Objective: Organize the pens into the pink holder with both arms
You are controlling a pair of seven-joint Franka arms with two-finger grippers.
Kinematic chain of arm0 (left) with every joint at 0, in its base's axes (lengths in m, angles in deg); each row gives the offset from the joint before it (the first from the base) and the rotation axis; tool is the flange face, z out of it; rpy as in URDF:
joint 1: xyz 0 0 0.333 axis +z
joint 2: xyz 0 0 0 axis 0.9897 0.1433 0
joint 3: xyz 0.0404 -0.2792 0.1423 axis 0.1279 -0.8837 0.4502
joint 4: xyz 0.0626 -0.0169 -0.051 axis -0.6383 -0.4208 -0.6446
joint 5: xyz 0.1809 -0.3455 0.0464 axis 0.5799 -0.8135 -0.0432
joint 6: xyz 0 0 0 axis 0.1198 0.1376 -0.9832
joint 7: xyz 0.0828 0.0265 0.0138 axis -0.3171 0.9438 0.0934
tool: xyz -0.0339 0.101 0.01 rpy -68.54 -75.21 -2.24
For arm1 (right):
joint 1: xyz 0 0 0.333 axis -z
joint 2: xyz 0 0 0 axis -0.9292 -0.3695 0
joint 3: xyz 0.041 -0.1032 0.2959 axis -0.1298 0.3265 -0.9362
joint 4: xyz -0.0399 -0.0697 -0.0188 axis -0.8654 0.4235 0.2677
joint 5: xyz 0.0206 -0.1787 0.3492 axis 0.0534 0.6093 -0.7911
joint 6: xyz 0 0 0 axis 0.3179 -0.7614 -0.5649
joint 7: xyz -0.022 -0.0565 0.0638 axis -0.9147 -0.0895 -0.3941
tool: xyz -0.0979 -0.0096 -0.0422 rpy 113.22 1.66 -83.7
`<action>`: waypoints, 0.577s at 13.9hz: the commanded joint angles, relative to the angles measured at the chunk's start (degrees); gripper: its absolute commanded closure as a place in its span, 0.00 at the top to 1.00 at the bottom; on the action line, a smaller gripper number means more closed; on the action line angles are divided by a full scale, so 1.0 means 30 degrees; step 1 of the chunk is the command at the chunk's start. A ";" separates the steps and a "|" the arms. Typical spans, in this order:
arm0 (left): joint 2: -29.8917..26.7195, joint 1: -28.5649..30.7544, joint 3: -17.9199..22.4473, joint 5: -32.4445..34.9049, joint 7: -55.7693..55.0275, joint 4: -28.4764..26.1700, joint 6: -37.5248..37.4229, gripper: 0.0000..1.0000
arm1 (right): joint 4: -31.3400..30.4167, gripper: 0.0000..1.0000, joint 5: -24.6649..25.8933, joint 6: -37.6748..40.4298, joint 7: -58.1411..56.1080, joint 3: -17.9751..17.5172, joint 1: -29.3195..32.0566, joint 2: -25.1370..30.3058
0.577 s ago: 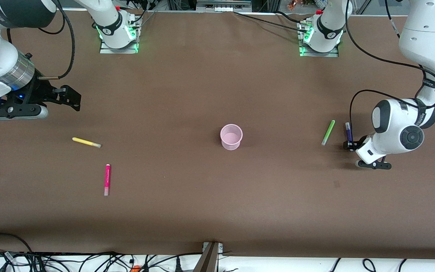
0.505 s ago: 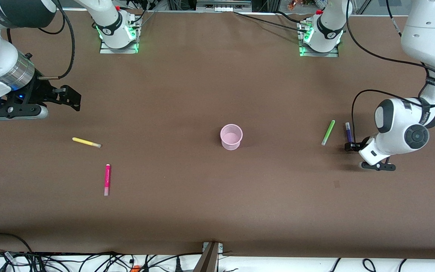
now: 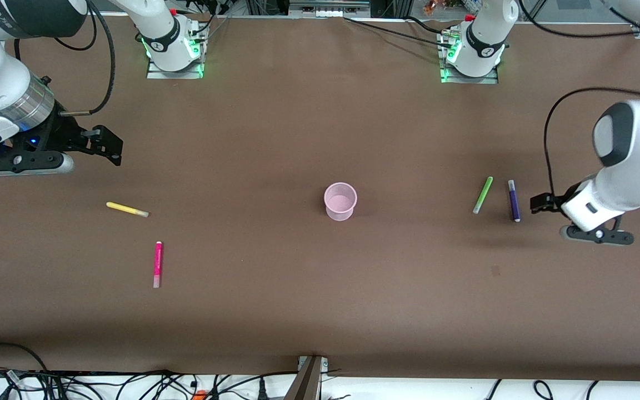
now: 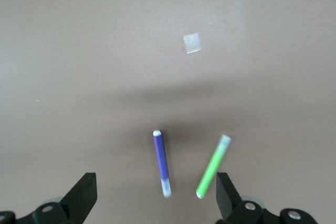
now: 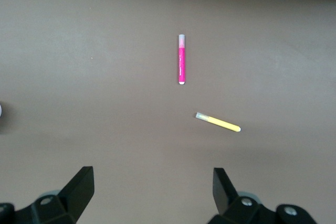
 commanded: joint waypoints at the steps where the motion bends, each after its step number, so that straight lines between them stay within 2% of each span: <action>1: -0.0220 -0.0030 -0.0529 -0.0024 0.0043 0.3230 -0.3879 1.00 | 0.0235 1.00 0.0124 0.0030 0.0110 -0.0048 -0.0028 0.0050; 3: -0.0249 -0.0059 -0.0589 -0.0023 0.0189 0.4876 -0.5732 1.00 | 0.0235 1.00 0.0124 0.0030 0.0110 -0.0048 -0.0028 0.0050; 5: -0.0541 -0.0030 -0.0676 -0.0024 0.0277 0.5729 -0.6149 1.00 | 0.0235 1.00 0.0124 0.0030 0.0110 -0.0048 -0.0028 0.0050; 8: -0.0952 0.0028 -0.0590 -0.0053 0.0278 0.5586 -0.6618 1.00 | 0.0235 1.00 0.0124 0.0030 0.0110 -0.0048 -0.0028 0.0050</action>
